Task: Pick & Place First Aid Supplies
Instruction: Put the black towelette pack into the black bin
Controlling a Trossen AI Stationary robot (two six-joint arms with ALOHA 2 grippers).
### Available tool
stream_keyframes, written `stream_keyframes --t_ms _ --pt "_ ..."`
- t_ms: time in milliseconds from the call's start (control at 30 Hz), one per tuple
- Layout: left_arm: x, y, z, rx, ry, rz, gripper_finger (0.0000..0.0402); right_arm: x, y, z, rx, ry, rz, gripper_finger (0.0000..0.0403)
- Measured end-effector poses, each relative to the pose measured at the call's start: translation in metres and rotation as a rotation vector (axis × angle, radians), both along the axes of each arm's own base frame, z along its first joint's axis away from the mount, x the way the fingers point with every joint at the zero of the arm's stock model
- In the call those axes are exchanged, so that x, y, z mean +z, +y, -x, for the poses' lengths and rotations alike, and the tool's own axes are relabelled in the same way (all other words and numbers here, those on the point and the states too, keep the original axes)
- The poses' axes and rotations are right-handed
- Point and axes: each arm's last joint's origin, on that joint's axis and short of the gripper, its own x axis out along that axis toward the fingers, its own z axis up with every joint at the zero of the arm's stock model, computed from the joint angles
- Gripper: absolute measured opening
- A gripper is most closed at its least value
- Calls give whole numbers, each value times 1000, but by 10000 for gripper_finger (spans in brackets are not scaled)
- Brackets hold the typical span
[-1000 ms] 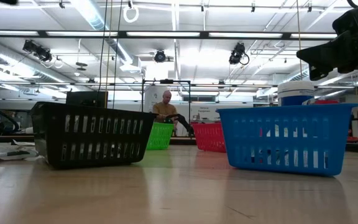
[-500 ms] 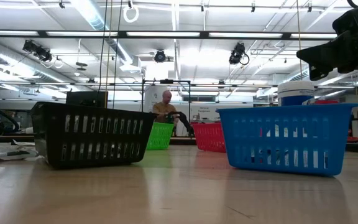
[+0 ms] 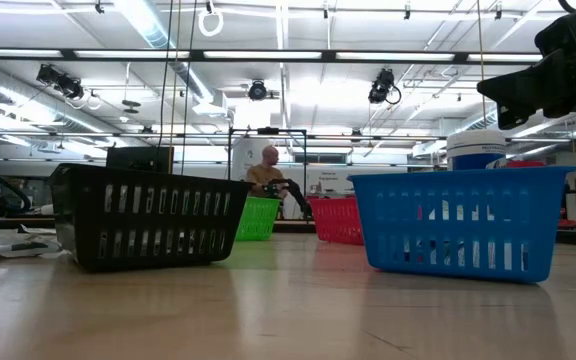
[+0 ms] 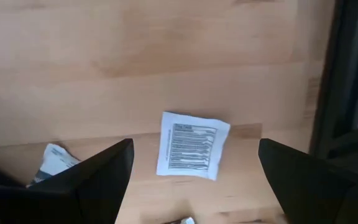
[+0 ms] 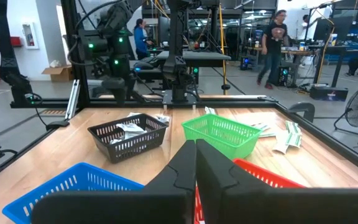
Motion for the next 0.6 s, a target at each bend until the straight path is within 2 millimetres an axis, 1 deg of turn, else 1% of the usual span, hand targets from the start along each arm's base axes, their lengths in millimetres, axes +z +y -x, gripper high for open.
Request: stream_keyframes --t_ms 167,300,600 --pt "-7 5 -4 -81 -18 15 355 0 0 0 0 0 0 13" --pt "-14 8 -9 -75 -33 43 355 0 0 0 0 0 0 13" --pt "-26 16 -4 -96 5 21 355 0 0 0 0 0 0 13"
